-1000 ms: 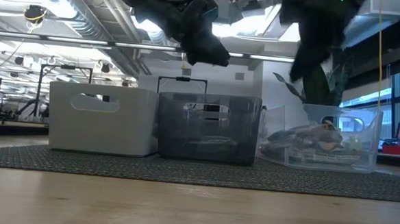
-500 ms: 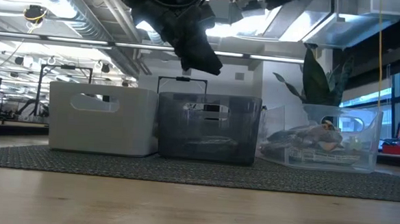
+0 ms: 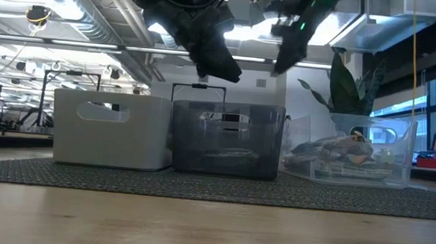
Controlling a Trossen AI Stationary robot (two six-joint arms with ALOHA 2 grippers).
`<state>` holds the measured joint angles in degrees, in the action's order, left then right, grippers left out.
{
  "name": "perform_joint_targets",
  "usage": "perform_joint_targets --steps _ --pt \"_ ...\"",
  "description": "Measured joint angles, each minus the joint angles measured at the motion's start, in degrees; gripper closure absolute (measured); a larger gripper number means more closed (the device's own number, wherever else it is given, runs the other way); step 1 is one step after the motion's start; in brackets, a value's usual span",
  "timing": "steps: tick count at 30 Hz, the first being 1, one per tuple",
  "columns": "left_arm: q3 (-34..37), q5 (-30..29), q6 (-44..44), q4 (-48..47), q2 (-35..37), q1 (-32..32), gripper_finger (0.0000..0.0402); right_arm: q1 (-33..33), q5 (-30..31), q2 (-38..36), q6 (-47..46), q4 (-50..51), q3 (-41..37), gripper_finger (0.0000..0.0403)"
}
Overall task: Pick and place Granola Bars by type
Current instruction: Put the red granola bar into the gray bin
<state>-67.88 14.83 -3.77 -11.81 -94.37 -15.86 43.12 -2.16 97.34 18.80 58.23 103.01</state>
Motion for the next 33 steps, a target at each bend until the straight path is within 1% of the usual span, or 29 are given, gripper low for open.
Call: perform_joint_targets --steps 4,9,13,19,24,29,33 --pt "0.0 0.0 -0.5 -1.4 0.0 0.0 0.0256 4.1 -5.7 9.5 2.7 0.0 4.1 0.0192" --pt "0.0 0.0 -0.9 -1.9 0.0 0.0 0.0253 6.3 -5.9 19.4 6.0 1.2 8.1 0.0192" --pt "0.0 0.0 -1.9 -2.9 0.0 0.0 0.0251 6.4 -5.9 24.5 8.8 2.1 8.8 0.0192" --pt "0.0 0.0 -2.0 -4.8 0.0 0.0 0.0254 6.3 -6.2 30.3 10.8 3.3 8.8 0.0192" --pt "0.0 0.0 -2.0 -5.7 0.0 0.0 0.0251 6.3 -6.1 33.8 16.0 4.5 8.8 0.0192" --pt "0.0 0.0 -4.6 -7.2 0.0 0.0 0.0254 6.3 -5.9 35.2 20.4 4.4 8.8 0.0192" --pt "0.0 0.0 -5.1 -7.7 0.0 0.0 0.0252 6.2 -5.6 35.3 20.7 3.3 8.8 0.0192"
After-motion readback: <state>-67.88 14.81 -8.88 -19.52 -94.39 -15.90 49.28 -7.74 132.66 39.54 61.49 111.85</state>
